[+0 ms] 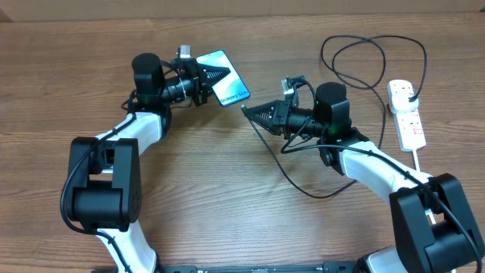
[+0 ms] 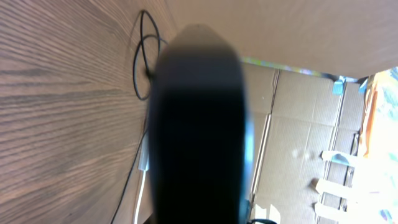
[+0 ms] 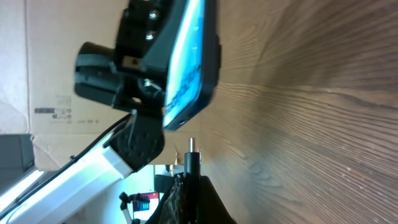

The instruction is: Plug charger to phone and switch on socket

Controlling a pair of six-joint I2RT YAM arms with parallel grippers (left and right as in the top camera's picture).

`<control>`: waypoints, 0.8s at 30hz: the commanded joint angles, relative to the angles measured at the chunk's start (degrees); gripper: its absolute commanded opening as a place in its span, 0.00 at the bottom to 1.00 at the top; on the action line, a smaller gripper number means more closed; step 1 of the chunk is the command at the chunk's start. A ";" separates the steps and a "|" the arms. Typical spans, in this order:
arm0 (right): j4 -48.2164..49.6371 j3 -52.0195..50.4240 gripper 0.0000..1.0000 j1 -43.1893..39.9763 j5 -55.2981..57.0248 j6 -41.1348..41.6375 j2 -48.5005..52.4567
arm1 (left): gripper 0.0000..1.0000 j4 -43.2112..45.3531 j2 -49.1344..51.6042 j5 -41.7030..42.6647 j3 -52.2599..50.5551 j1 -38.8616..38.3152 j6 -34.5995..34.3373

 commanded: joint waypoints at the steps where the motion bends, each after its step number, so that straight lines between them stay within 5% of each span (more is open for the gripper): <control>1: 1.25 0.13 0.04 0.22 -0.76 0.74 0.24 | 0.04 0.68 -0.07 0.35 1.29 -0.13 -0.81; 24: 1.14 0.13 0.04 0.24 1.46 1.14 0.26 | 0.04 0.55 -0.07 -1.57 1.29 -2.36 -2.12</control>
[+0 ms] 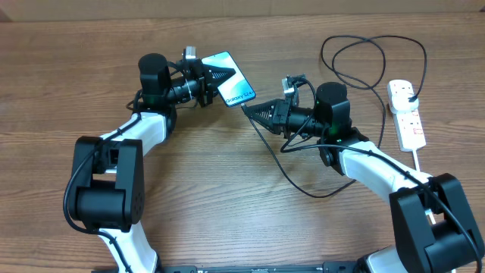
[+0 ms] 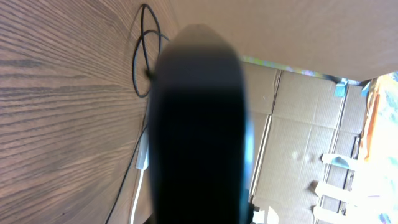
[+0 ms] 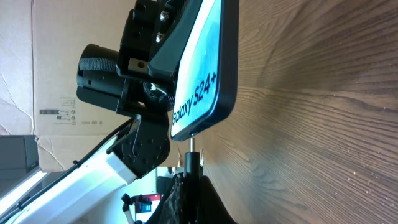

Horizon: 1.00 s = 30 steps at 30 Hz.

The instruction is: Plug charger to phone and switch on socket

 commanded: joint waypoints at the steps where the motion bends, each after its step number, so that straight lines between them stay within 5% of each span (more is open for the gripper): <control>1: 0.39 0.13 0.04 0.24 0.85 0.20 0.26 | 0.04 0.61 -0.07 0.04 1.29 -0.39 -0.61; 30: 0.24 0.13 0.04 -0.26 3.13 0.85 0.26 | 0.04 0.61 -0.07 0.90 1.29 -0.39 -0.35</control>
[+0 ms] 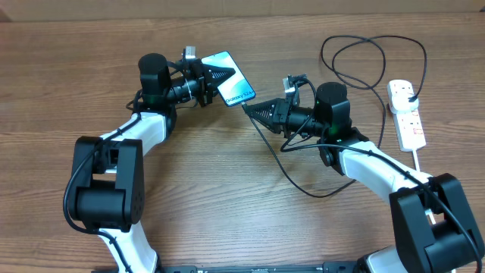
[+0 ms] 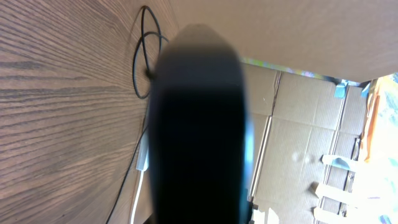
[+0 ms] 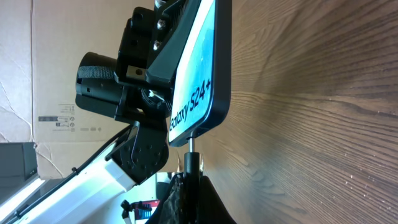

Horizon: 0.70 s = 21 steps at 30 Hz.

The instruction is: Plug charger to phone and switch on socket

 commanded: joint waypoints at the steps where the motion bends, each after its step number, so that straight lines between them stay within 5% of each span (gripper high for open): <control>1: 0.28 0.13 0.04 -0.22 1.84 0.31 0.26 | 0.04 0.61 -0.07 1.14 1.29 -0.39 -0.33; 21: 1.05 0.13 0.04 -0.22 3.78 1.36 0.26 | 0.04 0.63 -0.07 1.92 1.29 -0.39 -0.35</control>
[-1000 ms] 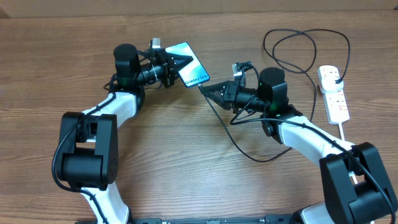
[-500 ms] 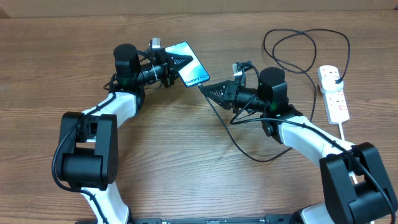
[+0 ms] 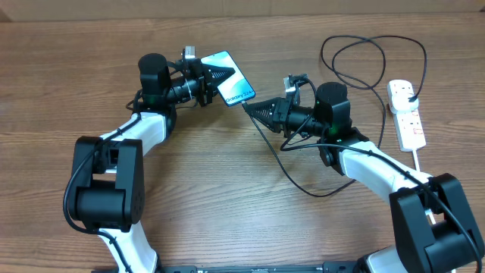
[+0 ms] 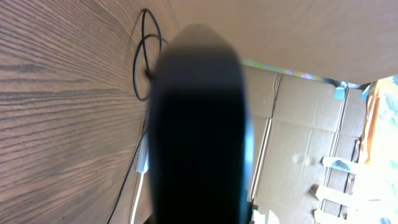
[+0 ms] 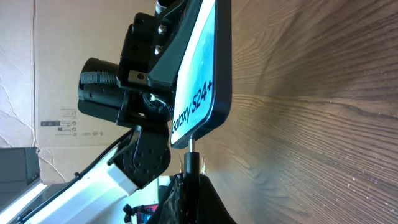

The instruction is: Plug charger to phone and switch on socket

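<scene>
The phone (image 3: 233,79), blue-screened with "Galaxy S24+" on it (image 5: 198,93), is held off the table with my left gripper (image 3: 214,79) shut on it; its dark back (image 4: 199,130) fills the left wrist view. My right gripper (image 3: 254,110) is shut on the black charger plug (image 5: 191,163), whose metal tip touches the phone's bottom edge. Whether the tip is seated in the port cannot be told. The black cable (image 3: 292,171) trails across the table to the white socket strip (image 3: 405,114) at the right.
The cable loops (image 3: 371,61) at the back right near the strip. Brown cardboard boxes (image 4: 298,137) stand beyond the wooden table (image 3: 227,197). Both arms' white links (image 3: 144,129) lie low over the table.
Almost nothing has changed. The plug tip sits a touch closer against the phone's bottom edge; both grippers keep their hold.
At first the plug tip stood a short gap below and beside the tilted phone's bottom edge. Then the phone had turned and come nearer, with the tip right at its edge. It has stayed there since, pressed slightly closer.
</scene>
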Controlling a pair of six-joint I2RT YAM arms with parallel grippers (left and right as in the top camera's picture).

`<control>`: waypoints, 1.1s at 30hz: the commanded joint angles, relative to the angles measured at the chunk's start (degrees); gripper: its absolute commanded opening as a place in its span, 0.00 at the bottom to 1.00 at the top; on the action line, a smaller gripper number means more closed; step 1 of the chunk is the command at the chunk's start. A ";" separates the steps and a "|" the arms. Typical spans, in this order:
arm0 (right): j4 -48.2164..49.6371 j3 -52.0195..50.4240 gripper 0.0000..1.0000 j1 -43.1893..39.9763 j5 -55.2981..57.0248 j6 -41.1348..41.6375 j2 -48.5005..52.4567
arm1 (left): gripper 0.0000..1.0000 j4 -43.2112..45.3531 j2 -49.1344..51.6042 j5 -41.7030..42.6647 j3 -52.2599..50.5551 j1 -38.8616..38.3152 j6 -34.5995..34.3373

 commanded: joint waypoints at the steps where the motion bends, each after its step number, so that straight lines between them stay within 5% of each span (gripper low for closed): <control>1: 0.57 0.13 0.04 -0.22 2.69 0.13 0.26 | 0.04 0.61 -0.07 2.69 1.29 -0.39 -0.37; 19: -0.68 0.13 0.04 -0.22 3.48 0.11 0.26 | 0.04 1.29 -0.07 5.75 1.29 -1.66 0.37; 33: -0.72 0.13 0.04 -0.22 3.43 0.13 0.26 | 0.04 1.22 -0.07 9.40 1.29 -1.66 7.39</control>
